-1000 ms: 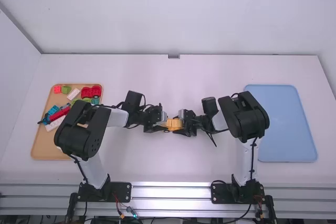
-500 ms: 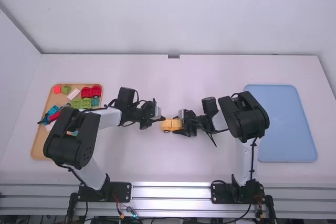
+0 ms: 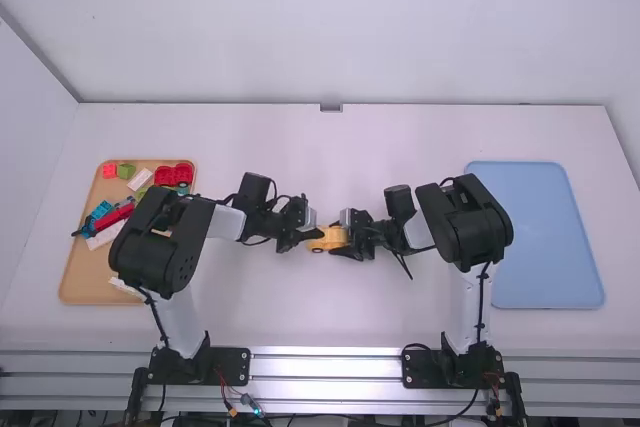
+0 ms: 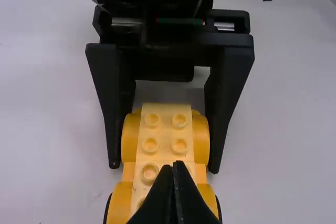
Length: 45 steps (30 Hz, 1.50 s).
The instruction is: Assemble lego blocks to make yellow taxi
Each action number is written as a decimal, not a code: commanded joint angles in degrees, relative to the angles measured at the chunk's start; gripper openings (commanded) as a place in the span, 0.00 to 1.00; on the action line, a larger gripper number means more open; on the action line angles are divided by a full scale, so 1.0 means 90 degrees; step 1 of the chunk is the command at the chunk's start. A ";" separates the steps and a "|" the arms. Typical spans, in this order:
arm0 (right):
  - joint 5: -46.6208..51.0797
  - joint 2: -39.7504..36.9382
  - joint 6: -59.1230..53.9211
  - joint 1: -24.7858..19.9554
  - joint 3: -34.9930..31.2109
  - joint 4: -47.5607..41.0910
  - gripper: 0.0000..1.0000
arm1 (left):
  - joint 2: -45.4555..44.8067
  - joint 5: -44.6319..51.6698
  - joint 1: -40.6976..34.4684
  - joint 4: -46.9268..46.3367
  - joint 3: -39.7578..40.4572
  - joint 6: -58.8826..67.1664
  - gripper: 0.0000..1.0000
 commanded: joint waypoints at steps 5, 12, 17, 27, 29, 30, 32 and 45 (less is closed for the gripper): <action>0.0053 0.0104 0.0083 0.0041 -0.0024 -0.0029 0.47 | 0.0483 -0.0612 -0.0024 -0.0287 -0.0087 0.0151 0.02; 0.0032 0.0104 0.0107 0.0041 0.0024 -0.0046 0.48 | 0.0678 -0.1807 -0.0015 -0.0415 -0.0061 -0.0255 0.02; 0.0044 0.0104 0.0085 0.0044 0.0019 -0.0032 0.48 | 0.0476 -0.1358 -0.0024 -0.0602 0.0170 -0.0257 0.02; 0.0073 0.0104 0.0083 0.0044 0.0036 -0.0034 0.54 | -0.0964 -0.1173 0.0034 -0.2079 0.1251 -0.0260 0.99; 0.0085 0.0104 0.0083 0.0041 0.0034 -0.0029 0.56 | -0.1166 -0.1166 0.0109 -0.2370 0.1435 -0.0277 0.99; 0.0109 0.0104 0.0085 0.0041 0.0036 -0.0034 0.56 | -0.1273 -0.1171 0.0148 -0.2518 0.1518 -0.0277 0.99; 0.0231 0.0104 0.0126 0.0044 0.0051 -0.0053 0.58 | -0.1532 -0.1163 0.0274 -0.2909 0.1668 -0.0277 0.99; 0.1838 -0.1212 0.0372 0.0053 -0.0376 -0.0908 0.99 | -0.2871 -0.0816 0.1933 -0.3886 0.1877 -0.2446 0.99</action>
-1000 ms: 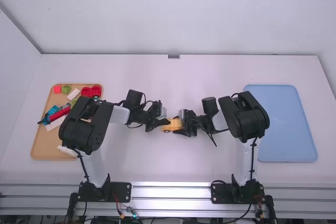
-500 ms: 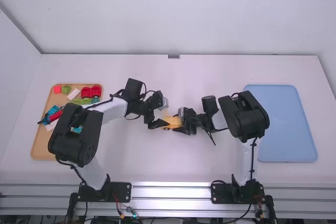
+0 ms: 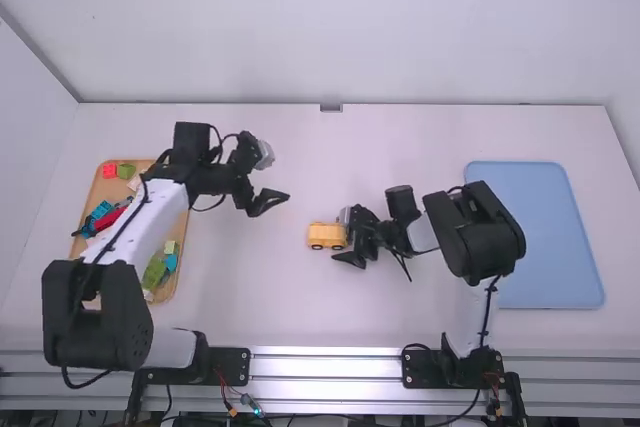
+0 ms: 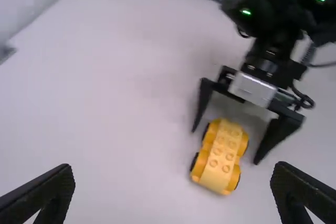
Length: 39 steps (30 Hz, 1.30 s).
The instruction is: Assemble lego blocks to make yellow taxi
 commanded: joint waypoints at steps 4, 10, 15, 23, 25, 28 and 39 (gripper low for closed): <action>0.1433 -0.1195 0.0049 0.0007 0.0027 -0.1477 0.99 | -0.0238 -0.1319 0.0814 0.0284 0.0078 -0.3575 0.99; 0.2271 -0.2263 0.0049 0.0007 0.0134 -0.2803 0.99 | -0.0238 -0.4248 0.1251 -0.0255 0.0083 -0.5316 0.99; 0.2368 -0.2856 0.0046 0.0007 0.0134 -0.3130 0.99 | -0.0236 -0.5535 0.1715 -0.0724 0.0143 -0.5855 0.99; 0.2368 -0.3405 0.0051 0.0007 0.0134 -0.2960 0.99 | 0.0355 -0.5943 0.3016 -0.2516 0.1202 -0.6263 1.00; 0.2370 -0.3475 0.0046 0.0007 0.0136 -0.2892 0.99 | 0.0716 -0.5904 0.3305 -0.2807 0.1486 -0.6198 0.99; 0.2370 -0.3475 0.0046 0.0007 0.0134 -0.2793 0.99 | 0.1231 -0.5938 0.3500 -0.2883 0.1705 -0.6001 1.00; 0.2370 -0.3475 0.0049 0.0007 0.0134 -0.2829 0.99 | 0.2431 -0.6266 0.3543 -0.2569 0.1965 -0.5972 0.70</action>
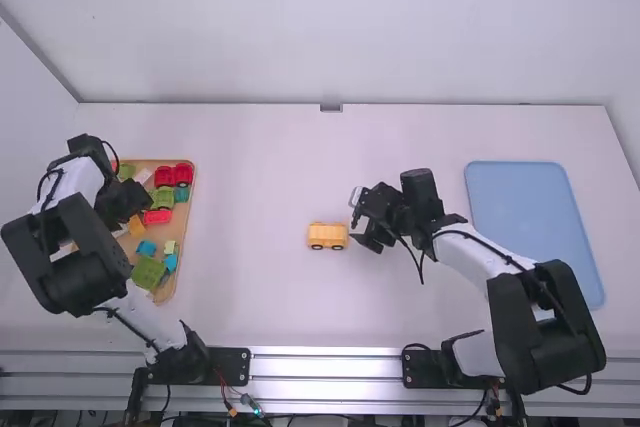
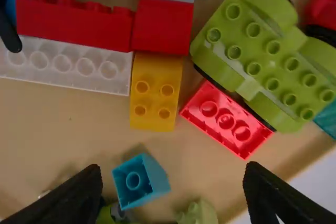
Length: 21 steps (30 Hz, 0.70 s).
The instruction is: Assemble lego blocks to make yellow taxi
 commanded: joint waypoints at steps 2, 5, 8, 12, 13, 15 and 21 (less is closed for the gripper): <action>-0.0034 -0.0100 0.0022 0.0007 0.0117 -0.0019 0.99 | 0.0131 -0.0187 0.0007 0.0002 0.0141 0.0034 0.69; -0.0034 -0.0095 0.0022 0.0010 0.0117 -0.0024 0.99 | 0.0231 -0.0301 0.0104 0.0228 0.0138 0.0034 0.69; -0.0032 -0.0095 0.0024 0.0000 0.0117 -0.0046 0.99 | 0.0318 -0.0265 0.0146 0.0272 0.0117 0.0083 0.63; -0.0034 -0.0095 0.0022 0.0039 0.0117 -0.0046 0.99 | 0.0469 0.0138 0.0294 0.0571 -0.0039 0.0367 0.57; -0.0034 -0.0095 0.0022 0.0039 0.0117 -0.0044 0.99 | 0.0481 0.0180 0.0304 0.0600 -0.0056 0.0367 0.57; -0.0032 -0.0095 0.0019 0.0061 0.0117 -0.0044 0.98 | 0.0512 0.0151 0.0335 0.0721 -0.0163 0.0359 0.52; -0.0032 -0.0095 0.0022 0.0044 0.0117 -0.0044 0.99 | 0.0512 0.0175 0.0379 0.1146 -0.0401 0.0364 0.51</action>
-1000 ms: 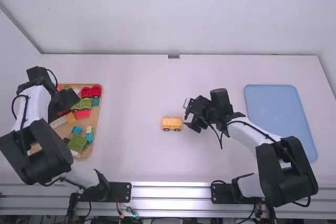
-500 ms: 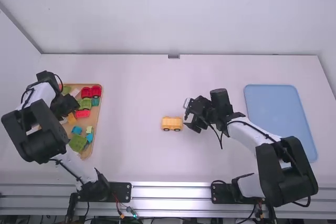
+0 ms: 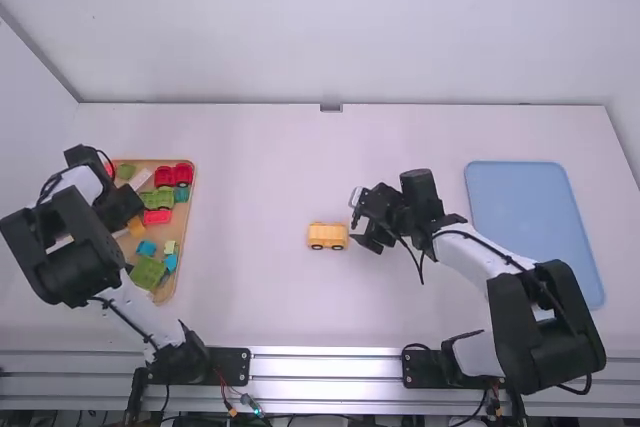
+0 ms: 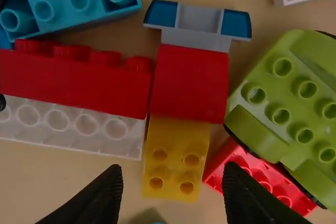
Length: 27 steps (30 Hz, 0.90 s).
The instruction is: Assemble lego blocks to make yellow taxi
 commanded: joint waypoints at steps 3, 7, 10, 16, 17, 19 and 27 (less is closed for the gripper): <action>-0.0034 -0.0095 0.0024 0.0051 0.0117 -0.0015 0.99 | 0.0068 0.0056 -0.0005 0.0340 -0.0335 0.0073 0.54; -0.0039 -0.0095 0.0024 0.0090 0.0117 -0.0012 0.99 | 0.0068 0.0046 -0.0010 0.0775 -0.0634 0.0080 0.53; -0.0039 -0.0095 0.0024 0.0063 0.0117 -0.0017 0.99 | 0.0068 0.0066 0.0012 0.1008 -0.0821 0.0189 0.50; -0.0039 -0.0095 0.0024 0.0066 0.0117 -0.0085 0.99 | 0.0068 0.0070 0.0036 0.1297 -0.1042 0.0185 0.46; -0.0039 -0.0095 0.0022 0.0066 0.0117 -0.0090 0.99 | 0.0068 0.0068 0.0002 0.1367 -0.1093 0.0175 0.44; -0.0041 -0.0095 0.0022 0.0066 0.0117 -0.0097 0.98 | 0.0068 0.0068 0.0000 0.1430 -0.1117 0.0168 0.40; -0.0039 -0.0095 0.0024 0.0066 0.0117 -0.0087 0.99 | 0.0034 0.0172 -0.0019 0.1506 -0.1144 0.0124 0.23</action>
